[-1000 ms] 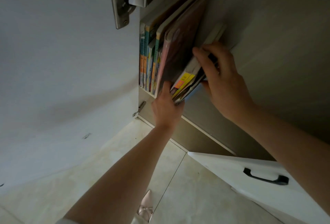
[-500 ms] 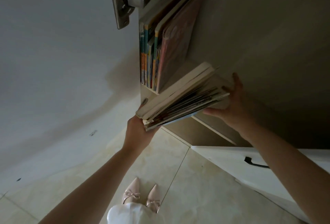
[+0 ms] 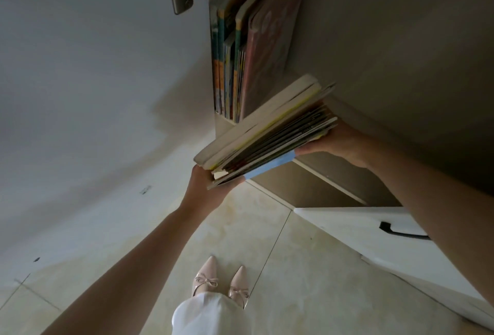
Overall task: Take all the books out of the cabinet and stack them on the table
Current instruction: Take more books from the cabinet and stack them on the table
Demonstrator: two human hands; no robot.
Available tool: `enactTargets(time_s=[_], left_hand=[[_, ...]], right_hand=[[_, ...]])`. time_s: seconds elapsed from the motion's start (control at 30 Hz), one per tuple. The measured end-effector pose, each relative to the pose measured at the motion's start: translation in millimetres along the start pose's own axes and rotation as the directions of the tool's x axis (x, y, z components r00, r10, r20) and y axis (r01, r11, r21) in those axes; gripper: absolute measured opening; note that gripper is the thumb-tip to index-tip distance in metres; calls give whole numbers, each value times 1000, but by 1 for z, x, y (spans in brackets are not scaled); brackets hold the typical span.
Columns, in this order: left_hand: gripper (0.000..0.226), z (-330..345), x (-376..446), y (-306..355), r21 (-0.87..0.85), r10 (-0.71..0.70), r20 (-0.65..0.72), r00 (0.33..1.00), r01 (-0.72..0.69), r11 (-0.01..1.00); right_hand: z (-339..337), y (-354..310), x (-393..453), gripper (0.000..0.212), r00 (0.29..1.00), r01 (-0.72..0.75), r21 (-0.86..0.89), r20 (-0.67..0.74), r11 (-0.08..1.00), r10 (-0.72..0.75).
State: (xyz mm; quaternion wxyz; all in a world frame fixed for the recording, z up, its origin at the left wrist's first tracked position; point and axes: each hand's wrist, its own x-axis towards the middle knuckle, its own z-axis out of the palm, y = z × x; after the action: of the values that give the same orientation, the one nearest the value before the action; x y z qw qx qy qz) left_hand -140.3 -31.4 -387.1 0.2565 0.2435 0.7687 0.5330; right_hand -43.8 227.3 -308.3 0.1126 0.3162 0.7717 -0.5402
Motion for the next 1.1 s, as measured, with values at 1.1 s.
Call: enactTargets(time_s=[1.1], left_hand=[[56, -155, -175, 234, -496, -248, 513, 822, 519, 696]], right_hand=[[61, -134, -291, 60, 995, -87, 645, 101, 759, 29]])
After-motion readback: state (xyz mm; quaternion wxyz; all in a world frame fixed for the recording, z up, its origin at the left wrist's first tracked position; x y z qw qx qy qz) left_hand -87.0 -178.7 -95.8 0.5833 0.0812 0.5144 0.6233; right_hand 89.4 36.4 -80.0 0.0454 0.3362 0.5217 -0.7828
